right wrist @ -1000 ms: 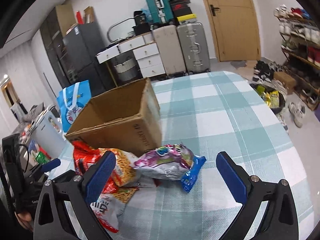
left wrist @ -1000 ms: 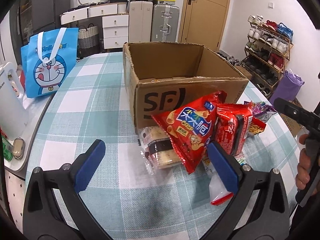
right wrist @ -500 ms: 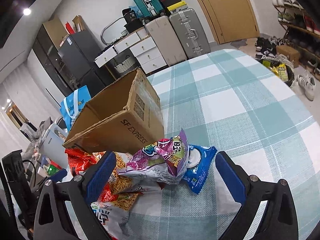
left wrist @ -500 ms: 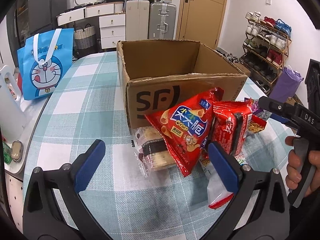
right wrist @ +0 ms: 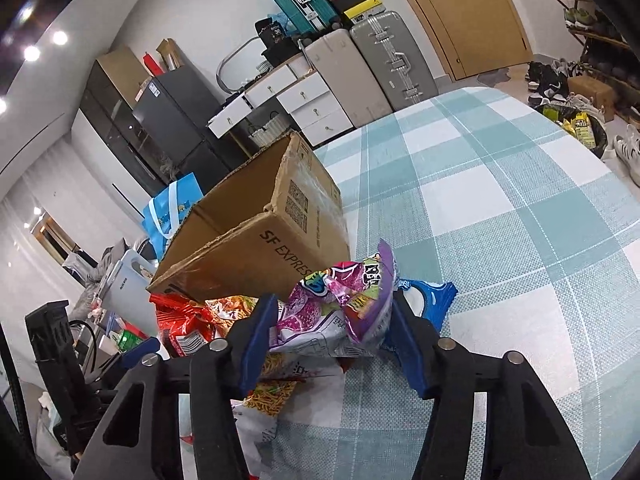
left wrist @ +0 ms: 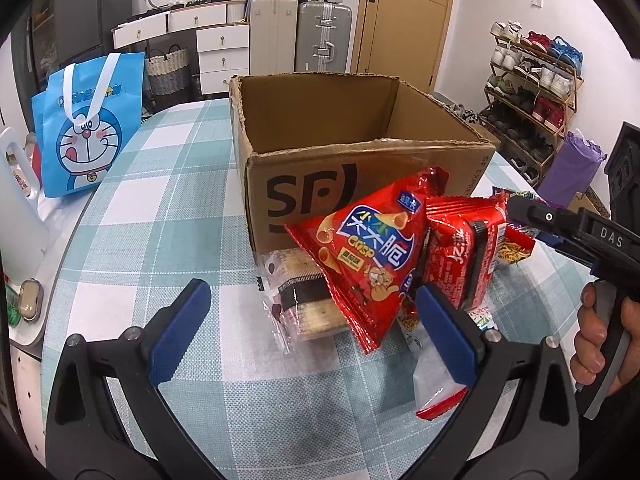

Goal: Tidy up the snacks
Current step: 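Grasp the red triangular chip bag with the left gripper while the right gripper holds its bag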

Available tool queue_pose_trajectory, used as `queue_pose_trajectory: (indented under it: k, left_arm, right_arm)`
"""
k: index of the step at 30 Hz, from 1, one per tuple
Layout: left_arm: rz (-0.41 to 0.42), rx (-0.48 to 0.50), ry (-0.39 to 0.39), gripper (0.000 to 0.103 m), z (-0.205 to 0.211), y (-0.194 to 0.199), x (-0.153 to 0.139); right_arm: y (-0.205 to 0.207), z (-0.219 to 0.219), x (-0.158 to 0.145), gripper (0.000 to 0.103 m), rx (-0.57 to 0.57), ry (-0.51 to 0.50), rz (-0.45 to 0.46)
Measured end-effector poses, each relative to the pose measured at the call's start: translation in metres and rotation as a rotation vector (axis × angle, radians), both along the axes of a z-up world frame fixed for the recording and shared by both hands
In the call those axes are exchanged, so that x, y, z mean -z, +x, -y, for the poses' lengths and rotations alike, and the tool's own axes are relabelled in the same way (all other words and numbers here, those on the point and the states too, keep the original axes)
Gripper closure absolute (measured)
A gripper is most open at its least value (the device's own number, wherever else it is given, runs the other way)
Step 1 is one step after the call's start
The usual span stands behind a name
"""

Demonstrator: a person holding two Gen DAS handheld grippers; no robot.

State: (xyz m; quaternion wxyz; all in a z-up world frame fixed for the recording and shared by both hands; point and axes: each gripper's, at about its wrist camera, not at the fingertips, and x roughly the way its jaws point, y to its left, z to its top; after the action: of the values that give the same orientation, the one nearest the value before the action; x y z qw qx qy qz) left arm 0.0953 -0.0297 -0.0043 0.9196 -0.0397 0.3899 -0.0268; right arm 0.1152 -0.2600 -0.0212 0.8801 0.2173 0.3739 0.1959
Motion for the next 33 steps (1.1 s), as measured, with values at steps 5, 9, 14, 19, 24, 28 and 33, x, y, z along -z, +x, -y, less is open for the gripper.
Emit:
queue_pose_trajectory:
  k: [5, 9, 14, 19, 24, 28, 33]
  left_arm:
    - [-0.001, 0.002, 0.002, 0.001, 0.000, -0.001, 0.000]
    - [0.000, 0.005, 0.004, 0.001, 0.002, -0.001, -0.001]
    - [0.003, 0.006, 0.000, 0.001, 0.004, 0.000, -0.002]
    - [-0.002, 0.004, -0.003, 0.001, 0.006, 0.009, -0.002]
    - [-0.015, 0.000, 0.010, 0.001, 0.009, 0.024, 0.002]
    - [-0.018, 0.014, -0.006, 0.001, 0.015, 0.032, 0.003]
    - [-0.045, 0.044, -0.028, 0.024, 0.024, 0.044, 0.006]
  right_arm:
    - [-0.006, 0.002, -0.008, 0.052, -0.002, 0.012, 0.035]
    - [-0.013, 0.005, -0.015, 0.053, -0.010, 0.034, 0.074]
    - [-0.020, 0.007, -0.027, 0.053, -0.022, 0.068, 0.124]
    - [-0.026, 0.005, -0.034, 0.053, -0.033, 0.063, 0.149]
    - [-0.029, 0.003, -0.036, 0.053, -0.044, 0.070, 0.160]
    - [-0.031, 0.002, -0.038, 0.053, -0.047, 0.068, 0.169]
    - [-0.032, 0.002, -0.039, 0.053, -0.049, 0.067, 0.171]
